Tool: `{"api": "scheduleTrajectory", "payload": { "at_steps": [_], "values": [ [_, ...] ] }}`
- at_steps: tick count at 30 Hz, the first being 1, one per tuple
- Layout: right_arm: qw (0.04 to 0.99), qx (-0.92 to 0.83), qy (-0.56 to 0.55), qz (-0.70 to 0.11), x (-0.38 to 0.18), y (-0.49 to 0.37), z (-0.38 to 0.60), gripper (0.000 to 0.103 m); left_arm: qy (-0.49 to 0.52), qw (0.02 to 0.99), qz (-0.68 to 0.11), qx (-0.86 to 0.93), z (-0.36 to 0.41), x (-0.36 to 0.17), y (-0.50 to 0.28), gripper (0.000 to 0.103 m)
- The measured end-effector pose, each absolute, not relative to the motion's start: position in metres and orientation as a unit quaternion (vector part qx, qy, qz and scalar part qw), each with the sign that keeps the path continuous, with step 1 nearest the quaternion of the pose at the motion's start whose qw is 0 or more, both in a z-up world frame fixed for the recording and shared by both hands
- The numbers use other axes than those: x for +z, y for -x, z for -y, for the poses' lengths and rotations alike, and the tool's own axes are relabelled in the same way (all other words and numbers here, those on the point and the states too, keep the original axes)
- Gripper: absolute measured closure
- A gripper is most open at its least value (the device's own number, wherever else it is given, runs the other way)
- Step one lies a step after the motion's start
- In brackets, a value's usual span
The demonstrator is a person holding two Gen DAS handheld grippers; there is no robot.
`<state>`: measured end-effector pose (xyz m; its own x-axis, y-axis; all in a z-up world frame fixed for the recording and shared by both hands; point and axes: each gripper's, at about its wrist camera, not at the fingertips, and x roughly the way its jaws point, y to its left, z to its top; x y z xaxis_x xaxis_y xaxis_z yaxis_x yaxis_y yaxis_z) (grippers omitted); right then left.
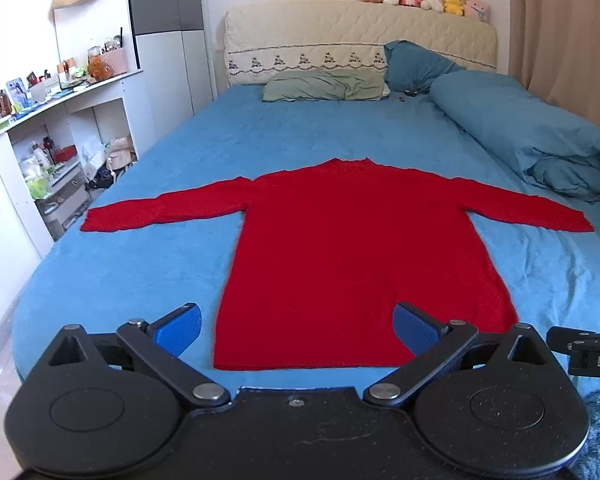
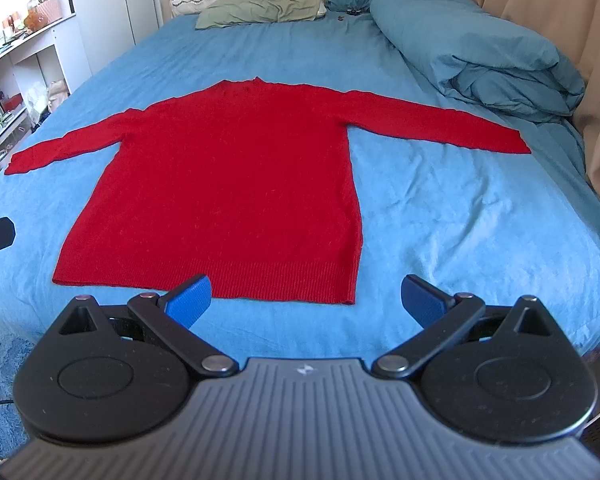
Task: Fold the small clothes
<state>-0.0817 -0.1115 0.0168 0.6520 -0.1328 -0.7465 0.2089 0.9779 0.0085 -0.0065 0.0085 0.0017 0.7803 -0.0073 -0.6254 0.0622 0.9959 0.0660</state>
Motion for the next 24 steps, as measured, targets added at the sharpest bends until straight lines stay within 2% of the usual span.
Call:
{"api": "scheduleTrajectory", "payload": {
  "at_steps": [24],
  "values": [
    [0.901,-0.101,-0.052,-0.418,0.0125,0.0754,0.1123,0.000,-0.052,0.942,-0.332,-0.017,-0.0051,-0.0013,0.0024,0.000]
  ]
}}
